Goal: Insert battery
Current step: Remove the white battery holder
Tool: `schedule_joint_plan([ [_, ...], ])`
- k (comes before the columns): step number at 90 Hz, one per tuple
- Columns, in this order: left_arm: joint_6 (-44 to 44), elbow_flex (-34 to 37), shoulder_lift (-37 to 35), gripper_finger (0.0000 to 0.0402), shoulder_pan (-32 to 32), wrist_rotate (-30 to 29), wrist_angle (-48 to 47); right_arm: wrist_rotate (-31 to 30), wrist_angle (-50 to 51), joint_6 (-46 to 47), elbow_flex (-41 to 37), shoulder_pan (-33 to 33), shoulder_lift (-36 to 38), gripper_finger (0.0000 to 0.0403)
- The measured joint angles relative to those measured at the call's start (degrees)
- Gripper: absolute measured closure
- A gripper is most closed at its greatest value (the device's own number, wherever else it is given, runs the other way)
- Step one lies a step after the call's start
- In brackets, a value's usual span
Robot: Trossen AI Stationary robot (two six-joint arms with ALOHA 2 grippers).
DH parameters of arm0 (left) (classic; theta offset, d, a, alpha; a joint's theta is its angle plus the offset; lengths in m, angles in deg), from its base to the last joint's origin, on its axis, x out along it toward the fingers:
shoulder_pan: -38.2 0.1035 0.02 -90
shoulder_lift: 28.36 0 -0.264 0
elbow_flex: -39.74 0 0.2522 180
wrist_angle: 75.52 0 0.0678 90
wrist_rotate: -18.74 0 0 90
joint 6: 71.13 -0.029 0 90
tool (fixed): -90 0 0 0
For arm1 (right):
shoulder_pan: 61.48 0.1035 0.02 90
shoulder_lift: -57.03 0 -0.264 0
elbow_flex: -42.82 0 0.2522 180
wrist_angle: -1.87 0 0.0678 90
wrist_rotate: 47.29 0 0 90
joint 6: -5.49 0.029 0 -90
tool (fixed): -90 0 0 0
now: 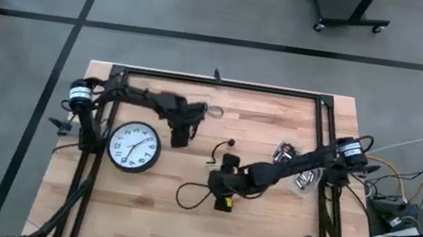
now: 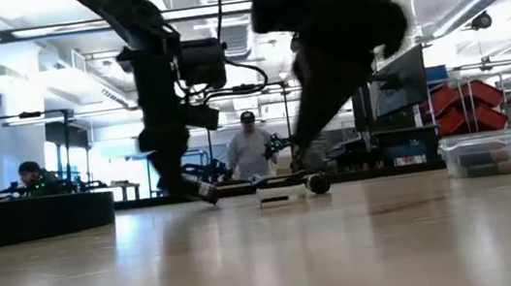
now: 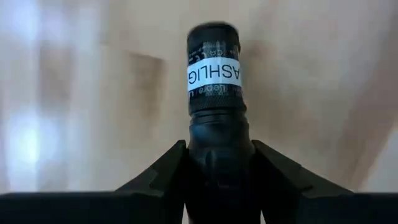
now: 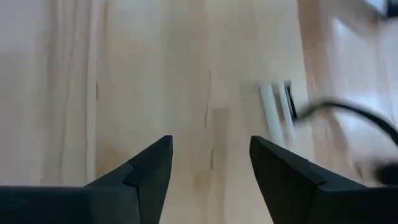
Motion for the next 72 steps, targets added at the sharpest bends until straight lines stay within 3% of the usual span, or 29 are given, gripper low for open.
schedule_joint_plan([
  [17, 5.7, 6.7, -1.7, 0.0271, -8.7, -0.8, 6.6, -0.9, 2.7, 0.8, -2.0, -0.1, 0.0, 0.0204],
  [33, 10.3, 9.5, -1.8, 0.0271, -13.8, -5.0, 15.2, -9.2, 4.9, -0.9, -2.9, -1.3, 0.0, 0.0204],
  [44, 13.0, 10.1, -1.8, 0.0271, -14.6, -5.7, 18.0, -13.8, 5.4, -4.9, -3.1, -3.8, 0.0, 0.0204],
  [72, 16.0, 10.3, -1.5, 0.0265, -14.7, -5.1, 22.5, -13.9, 4.5, -11.8, -5.6, -14.9, 0.0, 0.0203],
])
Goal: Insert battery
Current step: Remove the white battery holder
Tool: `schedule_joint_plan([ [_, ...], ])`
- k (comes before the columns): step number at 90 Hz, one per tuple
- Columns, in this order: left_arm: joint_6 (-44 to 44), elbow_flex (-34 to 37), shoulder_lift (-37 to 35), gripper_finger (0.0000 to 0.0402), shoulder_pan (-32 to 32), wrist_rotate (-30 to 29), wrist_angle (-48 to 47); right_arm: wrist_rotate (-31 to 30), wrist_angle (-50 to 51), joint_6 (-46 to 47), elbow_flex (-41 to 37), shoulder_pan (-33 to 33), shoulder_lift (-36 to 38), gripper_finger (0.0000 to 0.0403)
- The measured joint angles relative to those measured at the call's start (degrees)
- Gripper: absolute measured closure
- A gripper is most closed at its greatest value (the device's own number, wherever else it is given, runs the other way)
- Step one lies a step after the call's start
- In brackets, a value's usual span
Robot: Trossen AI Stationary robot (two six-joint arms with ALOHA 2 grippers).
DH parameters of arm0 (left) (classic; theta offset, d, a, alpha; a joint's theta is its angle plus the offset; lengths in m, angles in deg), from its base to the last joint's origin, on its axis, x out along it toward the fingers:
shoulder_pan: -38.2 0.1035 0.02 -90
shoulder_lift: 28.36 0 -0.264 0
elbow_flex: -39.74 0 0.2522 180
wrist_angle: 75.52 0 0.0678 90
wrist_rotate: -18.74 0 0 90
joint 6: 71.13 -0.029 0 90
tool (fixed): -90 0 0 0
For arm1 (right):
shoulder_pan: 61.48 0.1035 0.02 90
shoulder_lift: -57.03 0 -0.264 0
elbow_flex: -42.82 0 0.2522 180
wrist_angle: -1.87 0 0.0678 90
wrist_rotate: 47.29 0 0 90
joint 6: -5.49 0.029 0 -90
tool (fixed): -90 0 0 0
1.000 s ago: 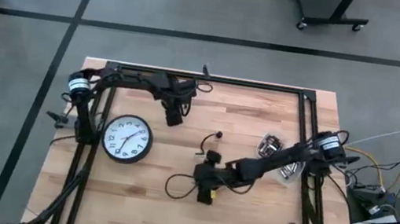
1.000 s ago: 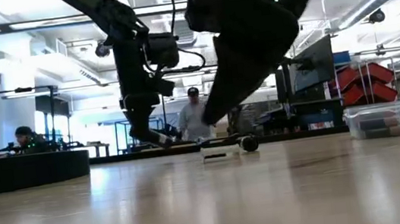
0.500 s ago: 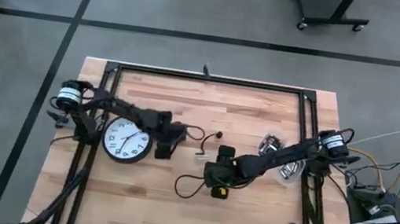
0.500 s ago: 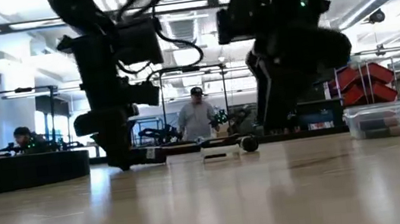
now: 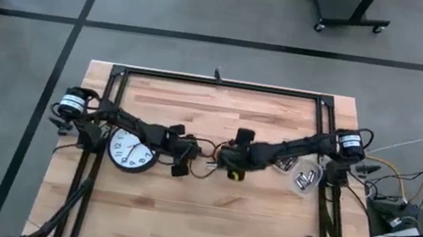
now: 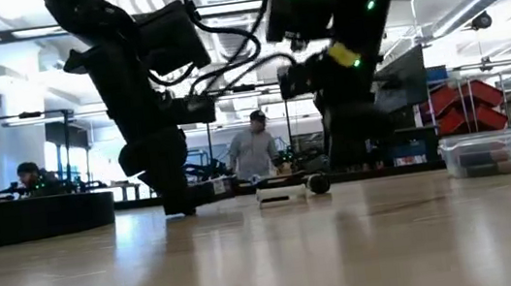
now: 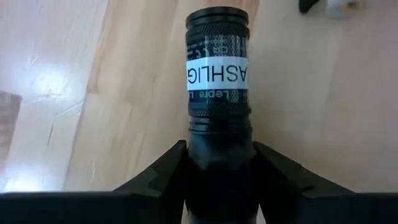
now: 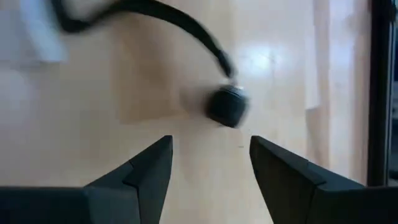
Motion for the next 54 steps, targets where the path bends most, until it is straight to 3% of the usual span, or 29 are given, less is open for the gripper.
schedule_joint_plan([
  [20, 0.6, 0.0, 0.1, 0.0260, 0.0, 0.0, 1.6, 6.2, -11.5, -11.4, -2.8, -6.1, -0.9, 0.0203],
  [36, 2.3, 0.2, 0.1, 0.0259, -0.1, -0.1, 1.8, -2.7, -16.6, -14.2, -1.5, -9.5, 0.2, 0.0203],
  [54, 3.8, 1.7, 0.0, 0.0263, -0.7, -0.7, 4.3, -3.1, -10.3, -10.2, 0.1, -9.8, 5.8, 0.0204],
])
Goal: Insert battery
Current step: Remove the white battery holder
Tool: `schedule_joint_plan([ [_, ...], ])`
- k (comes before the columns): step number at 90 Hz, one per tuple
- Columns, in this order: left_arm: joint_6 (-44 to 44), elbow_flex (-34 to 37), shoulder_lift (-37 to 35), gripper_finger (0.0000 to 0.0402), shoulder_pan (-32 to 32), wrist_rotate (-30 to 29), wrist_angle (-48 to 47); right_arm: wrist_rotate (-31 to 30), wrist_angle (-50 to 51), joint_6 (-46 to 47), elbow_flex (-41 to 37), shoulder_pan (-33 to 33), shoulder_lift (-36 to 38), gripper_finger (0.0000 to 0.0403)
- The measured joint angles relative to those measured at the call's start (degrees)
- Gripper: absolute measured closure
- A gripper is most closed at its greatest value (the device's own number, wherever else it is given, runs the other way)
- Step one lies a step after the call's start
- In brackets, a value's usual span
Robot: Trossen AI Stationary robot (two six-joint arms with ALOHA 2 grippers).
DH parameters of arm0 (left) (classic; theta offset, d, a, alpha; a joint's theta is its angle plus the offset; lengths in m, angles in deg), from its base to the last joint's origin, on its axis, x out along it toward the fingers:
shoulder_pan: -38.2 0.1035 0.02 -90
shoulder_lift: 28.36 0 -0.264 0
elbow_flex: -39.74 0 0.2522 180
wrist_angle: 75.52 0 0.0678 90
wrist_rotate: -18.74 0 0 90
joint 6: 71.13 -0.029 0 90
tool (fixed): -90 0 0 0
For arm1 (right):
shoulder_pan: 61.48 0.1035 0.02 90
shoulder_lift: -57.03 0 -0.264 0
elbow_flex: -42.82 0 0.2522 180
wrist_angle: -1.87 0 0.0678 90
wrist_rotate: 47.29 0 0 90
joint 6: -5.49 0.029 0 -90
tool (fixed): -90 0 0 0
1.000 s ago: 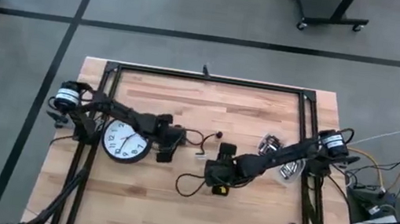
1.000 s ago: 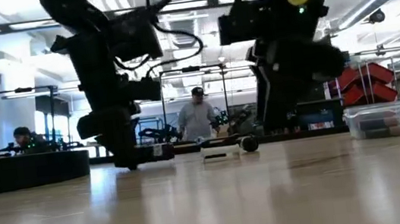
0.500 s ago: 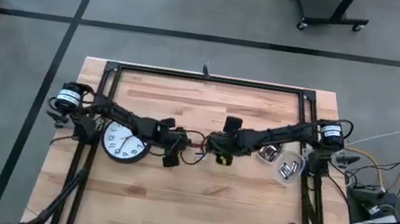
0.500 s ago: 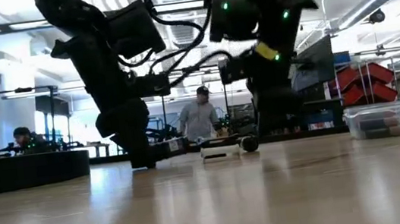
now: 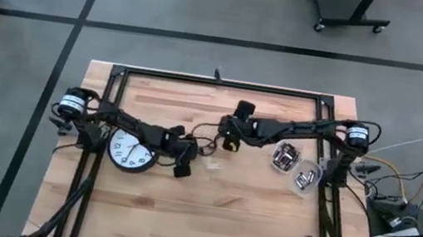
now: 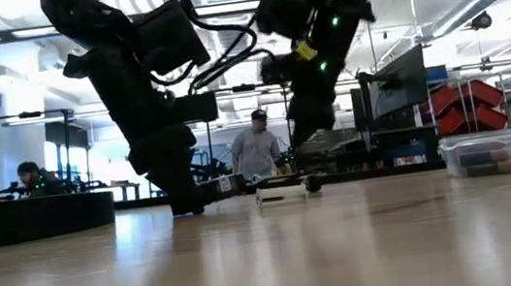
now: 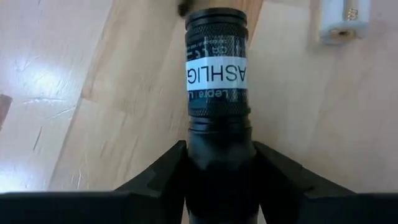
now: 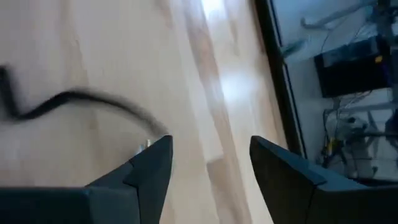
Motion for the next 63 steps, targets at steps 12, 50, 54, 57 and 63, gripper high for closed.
schedule_joint_plan([
  [12, 0.2, 1.5, 0.0, 0.0248, -0.2, -0.1, 3.8, 1.9, 12.1, 10.4, 0.0, 2.2, 5.8, 0.0204],
  [50, -0.1, 2.1, 0.1, 0.0257, -0.2, 0.4, 7.6, 20.5, 41.3, 39.7, -6.0, 8.0, 21.9, 0.0204],
  [54, 0.0, 2.1, 0.1, 0.0247, -0.2, 0.4, 7.7, 22.1, 41.5, 40.8, -7.6, 7.7, 23.1, 0.0204],
  [57, 0.1, 2.1, 0.1, 0.0239, -0.2, 0.4, 7.7, 23.0, 41.3, 41.5, -8.9, 7.6, 23.9, 0.0203],
  [63, 0.6, 2.1, 0.1, 0.0226, -0.2, 0.4, 7.8, 24.6, 41.3, 42.6, -11.5, 7.6, 25.0, 0.0203],
])
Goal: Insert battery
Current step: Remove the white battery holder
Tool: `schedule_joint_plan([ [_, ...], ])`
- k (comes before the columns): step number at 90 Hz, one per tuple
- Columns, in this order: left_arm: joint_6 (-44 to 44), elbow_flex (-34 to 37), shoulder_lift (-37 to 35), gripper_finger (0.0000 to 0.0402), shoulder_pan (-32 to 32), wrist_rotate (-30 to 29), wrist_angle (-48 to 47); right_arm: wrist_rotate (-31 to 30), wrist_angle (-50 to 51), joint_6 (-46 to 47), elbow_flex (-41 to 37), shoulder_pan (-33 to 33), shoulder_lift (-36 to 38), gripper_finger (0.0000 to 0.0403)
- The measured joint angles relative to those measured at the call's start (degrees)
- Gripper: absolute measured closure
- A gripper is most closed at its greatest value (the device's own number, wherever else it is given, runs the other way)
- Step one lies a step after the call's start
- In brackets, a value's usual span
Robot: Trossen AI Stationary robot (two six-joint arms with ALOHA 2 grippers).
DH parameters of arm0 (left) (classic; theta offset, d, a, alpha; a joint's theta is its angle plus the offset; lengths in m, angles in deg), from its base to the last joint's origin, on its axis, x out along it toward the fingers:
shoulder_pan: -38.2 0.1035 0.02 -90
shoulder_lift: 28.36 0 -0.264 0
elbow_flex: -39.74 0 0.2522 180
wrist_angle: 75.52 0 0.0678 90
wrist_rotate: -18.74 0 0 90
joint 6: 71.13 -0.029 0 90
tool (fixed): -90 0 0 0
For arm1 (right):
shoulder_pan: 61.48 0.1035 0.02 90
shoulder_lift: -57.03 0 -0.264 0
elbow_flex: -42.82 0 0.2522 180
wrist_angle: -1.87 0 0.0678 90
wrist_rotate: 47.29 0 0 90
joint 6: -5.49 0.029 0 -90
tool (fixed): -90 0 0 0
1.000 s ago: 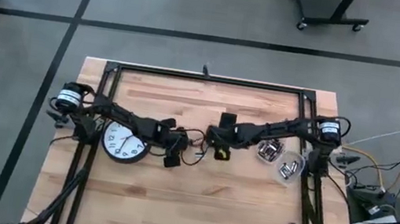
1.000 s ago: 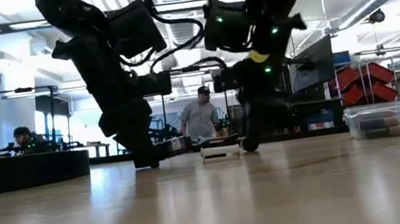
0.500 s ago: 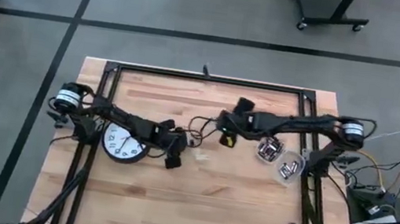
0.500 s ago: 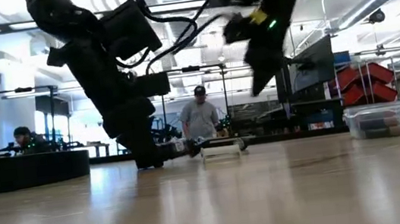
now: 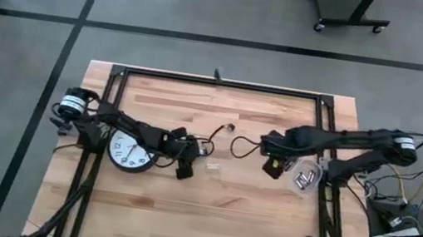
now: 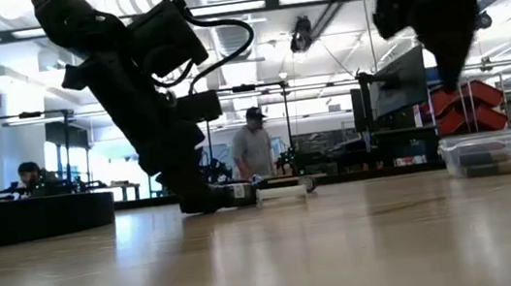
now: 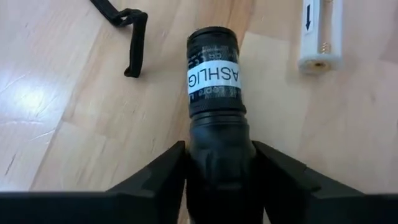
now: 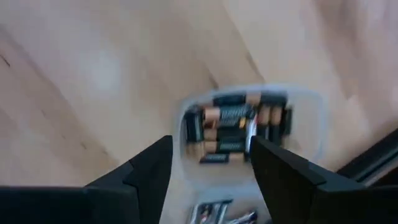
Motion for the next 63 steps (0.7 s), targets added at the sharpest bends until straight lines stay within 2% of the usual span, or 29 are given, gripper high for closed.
schedule_joint_plan([
  [12, 0.4, 0.0, 0.0, 0.0215, 0.0, 0.0, 0.1, 1.5, -1.0, 2.5, -4.5, 0.1, 1.1, 0.0203],
  [26, 0.4, 0.0, 0.0, 0.0224, 0.0, 0.0, 0.3, 1.3, -2.1, 2.6, -7.5, 0.0, 0.6, 0.0204],
  [47, 0.5, 0.0, 0.0, 0.0252, -0.1, 1.5, 2.6, 0.4, -2.0, 0.5, -8.0, -0.1, 0.5, 0.0203],
  [63, 0.5, 0.0, 0.0, 0.0256, -0.2, 3.5, 3.7, 3.7, 1.3, 2.5, -8.0, 0.2, 2.4, 0.0204],
])
